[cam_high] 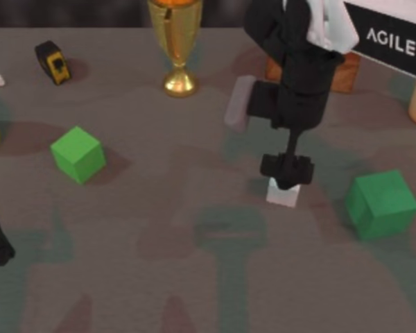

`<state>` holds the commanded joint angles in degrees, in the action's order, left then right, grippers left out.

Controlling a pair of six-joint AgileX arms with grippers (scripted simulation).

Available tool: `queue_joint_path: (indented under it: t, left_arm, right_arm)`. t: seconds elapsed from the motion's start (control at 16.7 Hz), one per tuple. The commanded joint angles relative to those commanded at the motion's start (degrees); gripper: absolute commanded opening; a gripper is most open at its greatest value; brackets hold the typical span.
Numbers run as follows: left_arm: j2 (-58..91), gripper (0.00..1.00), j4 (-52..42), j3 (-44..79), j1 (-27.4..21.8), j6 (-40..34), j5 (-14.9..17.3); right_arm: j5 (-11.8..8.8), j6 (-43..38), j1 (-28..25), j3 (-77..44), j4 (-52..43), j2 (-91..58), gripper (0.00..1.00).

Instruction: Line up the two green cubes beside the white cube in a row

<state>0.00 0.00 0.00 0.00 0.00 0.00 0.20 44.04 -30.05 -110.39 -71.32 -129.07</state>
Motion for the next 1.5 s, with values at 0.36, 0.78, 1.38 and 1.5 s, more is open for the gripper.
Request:
queue_joint_path:
  t: [0.36, 0.78, 1.38, 1.5]
  left_arm:
    - [0.0, 1.0, 0.0, 0.0, 0.0, 0.0, 0.0]
    - [0.0, 1.0, 0.0, 0.0, 0.0, 0.0, 0.0]
    - [0.0, 1.0, 0.0, 0.0, 0.0, 0.0, 0.0]
    - [0.0, 1.0, 0.0, 0.0, 0.0, 0.0, 0.0]
  right_arm:
    - [0.0, 0.0, 0.1, 3.5, 4.4, -1.1, 1.0]
    - [0.1, -0.1, -0.1, 12.1, 17.3, -5.2, 1.0]
    - [0.1, -0.1, -0.1, 12.1, 17.3, -5.2, 0.47]
    - [0.1, -0.1, -0.1, 12.1, 17.3, -5.2, 0.32]
